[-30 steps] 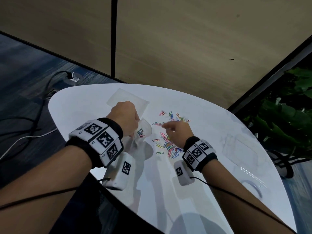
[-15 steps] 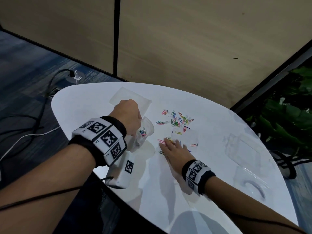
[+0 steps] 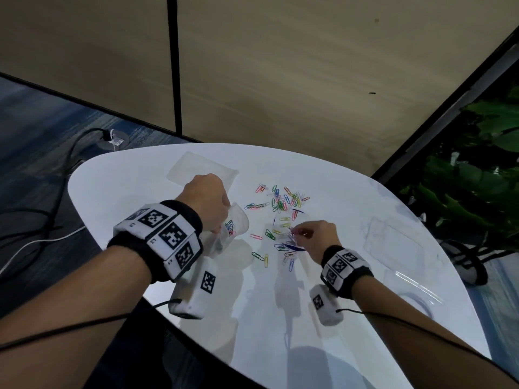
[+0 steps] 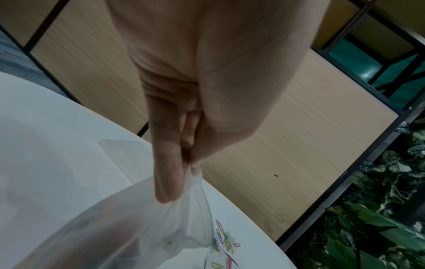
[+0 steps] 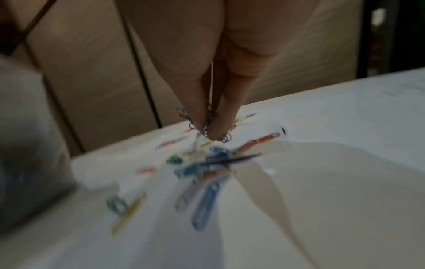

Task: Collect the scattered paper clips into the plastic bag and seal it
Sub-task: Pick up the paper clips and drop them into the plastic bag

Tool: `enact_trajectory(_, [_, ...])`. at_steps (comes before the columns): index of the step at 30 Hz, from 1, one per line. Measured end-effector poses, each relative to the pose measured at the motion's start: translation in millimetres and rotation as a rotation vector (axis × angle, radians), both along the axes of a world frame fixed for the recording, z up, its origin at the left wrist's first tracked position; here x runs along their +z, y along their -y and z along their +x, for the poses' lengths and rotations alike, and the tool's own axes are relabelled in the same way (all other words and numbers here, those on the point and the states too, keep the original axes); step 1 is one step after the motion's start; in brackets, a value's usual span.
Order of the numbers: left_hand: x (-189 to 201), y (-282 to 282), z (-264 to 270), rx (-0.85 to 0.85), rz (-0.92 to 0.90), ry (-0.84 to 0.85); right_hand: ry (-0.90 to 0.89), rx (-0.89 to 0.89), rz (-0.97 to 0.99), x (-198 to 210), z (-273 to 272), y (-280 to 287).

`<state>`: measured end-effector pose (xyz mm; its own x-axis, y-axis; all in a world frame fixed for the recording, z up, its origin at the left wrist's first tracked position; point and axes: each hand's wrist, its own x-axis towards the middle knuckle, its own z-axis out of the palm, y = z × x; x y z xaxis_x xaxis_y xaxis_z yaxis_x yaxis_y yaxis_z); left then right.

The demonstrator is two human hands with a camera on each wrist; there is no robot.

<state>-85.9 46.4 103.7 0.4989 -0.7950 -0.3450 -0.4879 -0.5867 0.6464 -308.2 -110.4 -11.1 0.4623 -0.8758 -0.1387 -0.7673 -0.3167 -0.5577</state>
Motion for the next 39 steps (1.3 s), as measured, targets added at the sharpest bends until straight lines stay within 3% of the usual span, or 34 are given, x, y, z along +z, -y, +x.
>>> enact_trajectory(4, [-1.5,6.6,-6.1,-0.002,0.008,-0.013,0.436,-0.159,0.282,33.0,7.6,2.9])
enact_trajectory(7, [-1.9,10.4,-11.1,-0.005,0.004,0.002,0.741,-0.124,0.510,55.5,24.0,-13.5])
enact_trajectory(10, [-0.7,15.1,-17.9,-0.005,-0.009,-0.011,0.827,-0.078,0.678,64.9,43.2,-36.1])
enact_trajectory(14, [1.0,18.6,-26.3,-0.023,-0.022,-0.021,0.695,-0.062,0.696,53.8,60.4,-60.0])
enact_trajectory(21, [-5.0,19.1,-26.4,-0.046,-0.028,-0.036,0.390,0.036,0.381,49.3,68.3,-68.9])
enact_trajectory(27, [-10.9,15.7,-27.5,-0.063,-0.044,-0.037,0.110,0.272,0.077,62.3,74.1,-81.5])
enact_trajectory(32, [-7.6,12.6,-21.4,-0.049,-0.066,-0.036,0.074,0.324,0.039,65.1,80.5,-85.0])
enact_trajectory(37, [-5.7,6.8,-18.5,-0.045,-0.070,-0.032,-0.047,0.497,-0.029,74.5,85.4,-82.6])
enact_trajectory(39, [-5.0,5.8,-14.4,-0.033,-0.072,-0.018,0.022,0.508,0.002,80.6,83.8,-77.4])
